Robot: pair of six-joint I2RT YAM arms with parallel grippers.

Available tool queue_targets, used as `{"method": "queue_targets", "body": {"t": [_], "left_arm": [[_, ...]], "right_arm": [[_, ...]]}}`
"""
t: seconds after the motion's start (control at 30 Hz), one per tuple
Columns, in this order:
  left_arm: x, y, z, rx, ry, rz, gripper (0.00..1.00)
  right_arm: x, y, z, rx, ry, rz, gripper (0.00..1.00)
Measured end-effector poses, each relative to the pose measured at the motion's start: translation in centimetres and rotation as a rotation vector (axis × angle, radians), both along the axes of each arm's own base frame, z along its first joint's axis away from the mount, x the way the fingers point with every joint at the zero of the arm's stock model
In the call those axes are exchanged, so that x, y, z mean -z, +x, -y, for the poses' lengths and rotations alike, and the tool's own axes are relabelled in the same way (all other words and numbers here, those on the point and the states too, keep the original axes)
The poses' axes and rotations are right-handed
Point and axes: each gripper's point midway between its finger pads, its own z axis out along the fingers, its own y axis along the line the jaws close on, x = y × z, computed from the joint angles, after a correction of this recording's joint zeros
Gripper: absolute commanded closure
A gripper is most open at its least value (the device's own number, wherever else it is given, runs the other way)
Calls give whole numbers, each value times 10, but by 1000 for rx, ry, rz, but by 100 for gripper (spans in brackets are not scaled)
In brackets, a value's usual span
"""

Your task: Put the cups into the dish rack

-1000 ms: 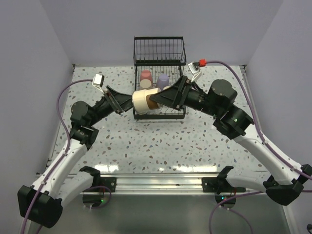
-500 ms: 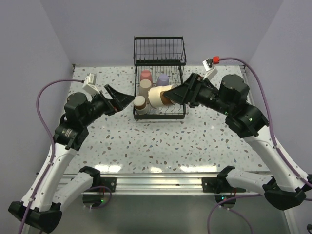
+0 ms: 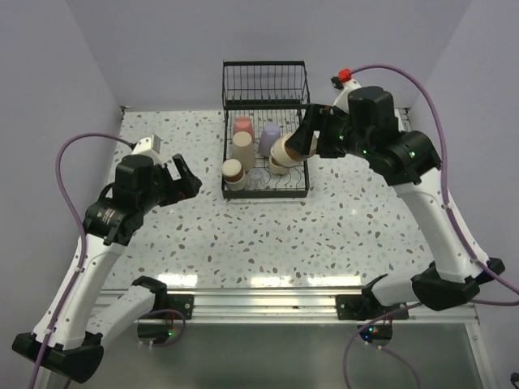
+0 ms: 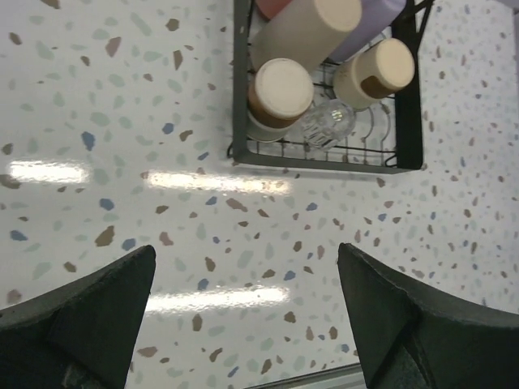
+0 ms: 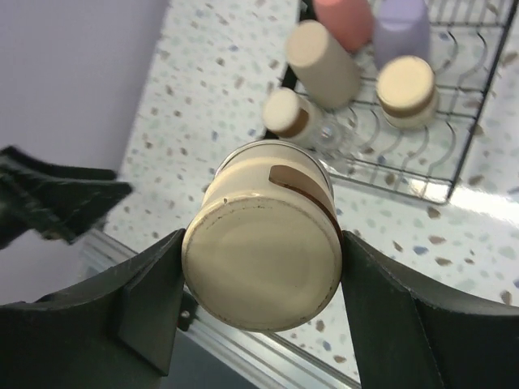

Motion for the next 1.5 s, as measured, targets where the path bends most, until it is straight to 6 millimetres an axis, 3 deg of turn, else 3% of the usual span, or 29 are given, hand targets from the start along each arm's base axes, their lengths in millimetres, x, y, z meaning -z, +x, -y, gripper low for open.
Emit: {"method": "queue_targets", "body": {"t": [0.2, 0.3, 0.57, 0.87, 1.5], "left_arm": [[21, -11, -31, -54, 180, -65, 3], [23, -18, -45, -72, 249, -71, 0], [18, -41, -72, -102, 341, 18, 0], [4, -67, -88, -148, 327, 132, 0], [-7, -85, -98, -187, 297, 228, 0]], "right_arm": [[85, 32, 7, 33, -238, -222, 100], [111, 38, 7, 28, -312, -286, 100], [136, 50, 6, 11, -386, -313, 100], [190, 82, -9, -23, -472, -373, 100], [257, 125, -3, 42, -539, -407, 100]]}}
